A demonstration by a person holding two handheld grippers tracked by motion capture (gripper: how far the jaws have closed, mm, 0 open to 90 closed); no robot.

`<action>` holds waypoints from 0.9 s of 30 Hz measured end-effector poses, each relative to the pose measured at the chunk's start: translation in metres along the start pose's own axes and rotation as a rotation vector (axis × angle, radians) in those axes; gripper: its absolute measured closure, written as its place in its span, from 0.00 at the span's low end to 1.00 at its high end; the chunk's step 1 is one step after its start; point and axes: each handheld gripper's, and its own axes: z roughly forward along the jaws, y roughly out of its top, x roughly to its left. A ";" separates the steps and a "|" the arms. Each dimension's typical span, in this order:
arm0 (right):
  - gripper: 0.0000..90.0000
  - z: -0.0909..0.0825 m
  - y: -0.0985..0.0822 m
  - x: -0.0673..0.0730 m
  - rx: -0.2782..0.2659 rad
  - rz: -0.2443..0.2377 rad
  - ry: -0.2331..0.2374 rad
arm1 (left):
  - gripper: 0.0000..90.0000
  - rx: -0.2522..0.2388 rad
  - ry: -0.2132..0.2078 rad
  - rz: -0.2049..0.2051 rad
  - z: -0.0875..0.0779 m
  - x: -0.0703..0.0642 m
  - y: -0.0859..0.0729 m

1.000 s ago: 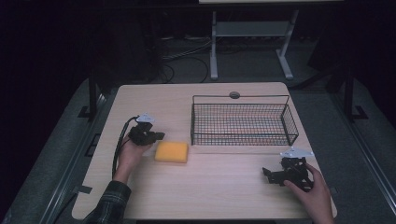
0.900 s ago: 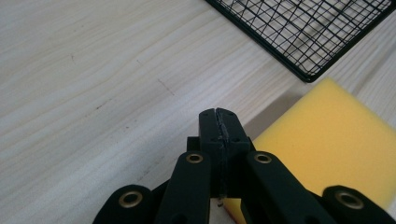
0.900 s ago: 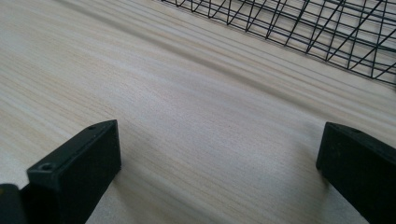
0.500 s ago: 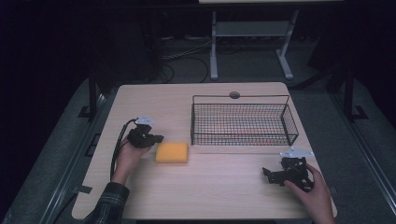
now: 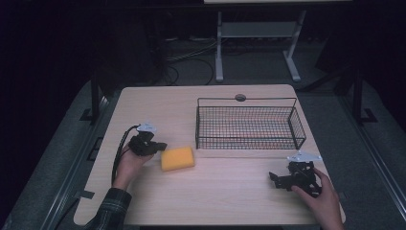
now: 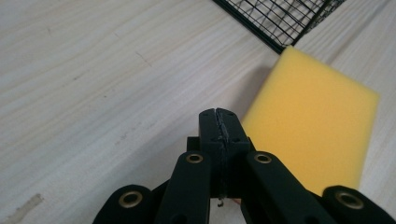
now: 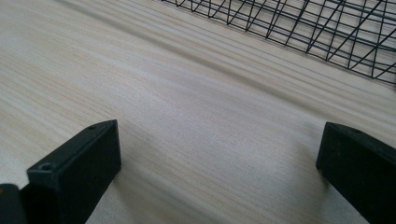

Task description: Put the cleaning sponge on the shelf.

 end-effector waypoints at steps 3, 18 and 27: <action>0.00 0.000 0.000 0.000 0.000 0.000 0.000 | 1.00 0.007 -0.004 0.005 -0.002 -0.002 -0.002; 0.00 0.000 0.000 0.000 0.000 0.000 0.000 | 1.00 0.044 -0.014 0.015 -0.004 -0.014 -0.009; 0.00 0.000 0.000 0.000 0.000 0.000 0.000 | 1.00 0.038 -0.014 0.018 -0.008 -0.021 -0.011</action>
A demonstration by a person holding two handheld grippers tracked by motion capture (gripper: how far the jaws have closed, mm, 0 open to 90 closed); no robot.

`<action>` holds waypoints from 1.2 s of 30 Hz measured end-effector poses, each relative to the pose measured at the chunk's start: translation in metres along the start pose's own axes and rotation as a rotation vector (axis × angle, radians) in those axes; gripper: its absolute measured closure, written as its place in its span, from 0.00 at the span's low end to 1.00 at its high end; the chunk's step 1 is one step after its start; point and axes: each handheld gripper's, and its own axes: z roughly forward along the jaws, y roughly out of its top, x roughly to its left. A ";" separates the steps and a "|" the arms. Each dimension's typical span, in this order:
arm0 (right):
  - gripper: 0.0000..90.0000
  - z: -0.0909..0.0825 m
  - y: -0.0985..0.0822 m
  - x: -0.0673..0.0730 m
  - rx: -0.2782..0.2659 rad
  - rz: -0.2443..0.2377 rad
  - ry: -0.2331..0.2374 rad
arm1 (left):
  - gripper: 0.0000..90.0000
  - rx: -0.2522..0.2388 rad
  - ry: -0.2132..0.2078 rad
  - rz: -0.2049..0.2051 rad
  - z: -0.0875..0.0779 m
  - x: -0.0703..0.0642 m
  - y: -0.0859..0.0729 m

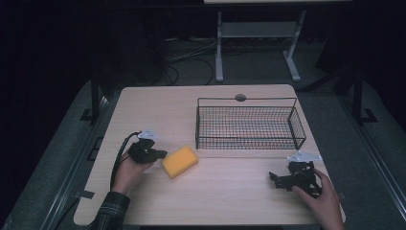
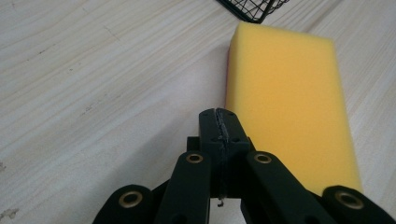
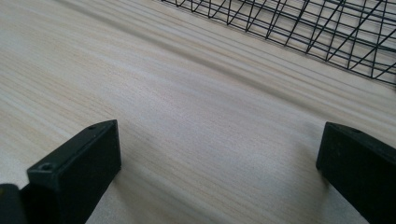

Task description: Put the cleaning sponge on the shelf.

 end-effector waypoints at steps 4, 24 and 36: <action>0.00 0.000 0.000 0.000 0.000 0.000 0.000 | 1.00 0.001 -0.003 0.005 -0.001 -0.006 0.000; 0.00 0.000 0.000 0.000 0.000 0.000 0.000 | 1.00 -0.002 -0.014 0.007 -0.007 -0.028 -0.009; 0.00 0.000 0.000 0.000 0.000 0.000 0.000 | 0.85 -0.002 0.029 -0.036 -0.015 -0.022 -0.005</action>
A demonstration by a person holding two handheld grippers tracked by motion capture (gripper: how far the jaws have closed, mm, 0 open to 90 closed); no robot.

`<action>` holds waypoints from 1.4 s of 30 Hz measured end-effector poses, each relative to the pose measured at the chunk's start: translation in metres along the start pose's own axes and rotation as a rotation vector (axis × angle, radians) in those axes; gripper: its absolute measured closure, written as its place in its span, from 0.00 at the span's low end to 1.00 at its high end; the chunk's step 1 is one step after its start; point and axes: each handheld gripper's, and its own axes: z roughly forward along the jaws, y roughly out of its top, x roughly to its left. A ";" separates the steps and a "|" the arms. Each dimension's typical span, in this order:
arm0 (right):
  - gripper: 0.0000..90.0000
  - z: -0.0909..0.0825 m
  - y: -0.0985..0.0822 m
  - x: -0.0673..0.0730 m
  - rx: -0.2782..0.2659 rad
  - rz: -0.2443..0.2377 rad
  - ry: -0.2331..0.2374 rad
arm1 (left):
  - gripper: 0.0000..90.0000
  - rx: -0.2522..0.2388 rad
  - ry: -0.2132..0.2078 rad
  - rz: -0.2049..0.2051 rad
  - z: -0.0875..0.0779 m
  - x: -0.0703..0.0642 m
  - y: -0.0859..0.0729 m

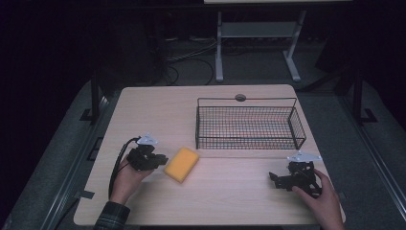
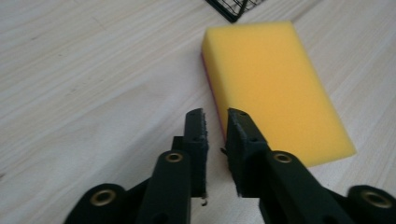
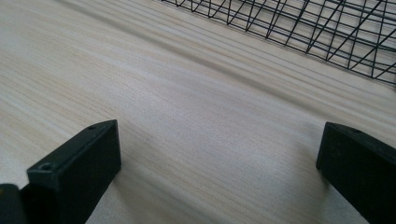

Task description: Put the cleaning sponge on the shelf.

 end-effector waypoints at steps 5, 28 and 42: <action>0.00 0.000 0.000 0.000 0.000 0.000 0.000 | 0.66 0.000 -0.012 -0.049 -0.004 0.006 0.003; 0.00 0.000 0.000 0.000 0.000 -0.001 0.000 | 0.14 0.118 0.011 -0.039 0.003 -0.016 0.044; 0.00 0.000 0.000 0.000 0.000 0.000 0.000 | 0.14 0.196 -0.015 0.005 0.034 -0.035 0.057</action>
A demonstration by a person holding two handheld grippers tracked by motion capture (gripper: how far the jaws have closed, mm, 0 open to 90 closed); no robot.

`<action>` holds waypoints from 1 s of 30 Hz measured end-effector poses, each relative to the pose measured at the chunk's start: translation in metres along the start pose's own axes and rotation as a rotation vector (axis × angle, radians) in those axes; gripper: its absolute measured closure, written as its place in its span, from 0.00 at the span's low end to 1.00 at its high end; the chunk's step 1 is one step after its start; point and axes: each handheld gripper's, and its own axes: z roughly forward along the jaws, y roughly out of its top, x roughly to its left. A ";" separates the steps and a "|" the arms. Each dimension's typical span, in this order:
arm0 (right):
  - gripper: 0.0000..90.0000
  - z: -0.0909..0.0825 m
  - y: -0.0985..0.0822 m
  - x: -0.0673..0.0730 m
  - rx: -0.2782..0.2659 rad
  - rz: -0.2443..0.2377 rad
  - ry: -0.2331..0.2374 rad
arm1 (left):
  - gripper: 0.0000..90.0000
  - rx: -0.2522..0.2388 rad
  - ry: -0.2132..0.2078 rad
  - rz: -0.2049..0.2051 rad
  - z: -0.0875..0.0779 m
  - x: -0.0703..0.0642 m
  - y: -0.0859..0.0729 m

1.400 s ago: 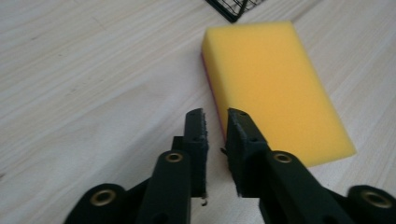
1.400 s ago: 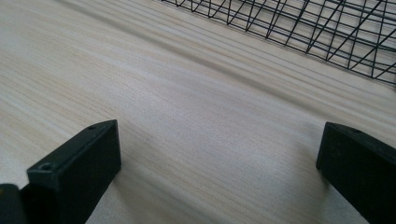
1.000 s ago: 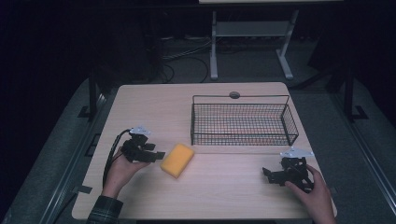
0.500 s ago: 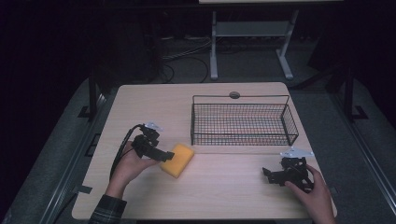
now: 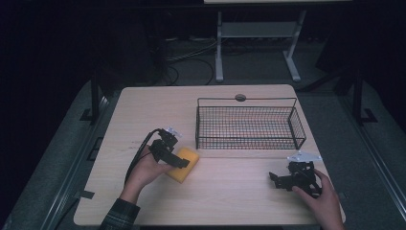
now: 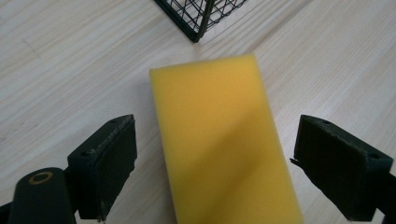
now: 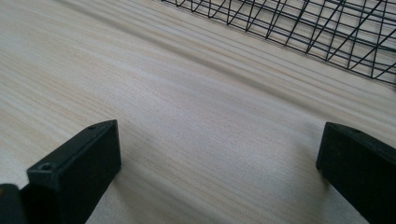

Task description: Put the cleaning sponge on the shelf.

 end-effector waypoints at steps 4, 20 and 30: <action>0.00 0.000 0.000 0.000 0.000 -0.001 0.000 | 0.14 0.019 0.005 0.005 0.008 -0.003 0.003; 0.00 0.000 0.000 0.000 0.000 -0.001 0.000 | 0.14 0.089 0.027 0.032 0.032 -0.008 0.007; 0.00 0.000 0.000 0.000 0.000 0.000 0.000 | 0.14 0.116 0.029 0.031 0.040 -0.007 0.004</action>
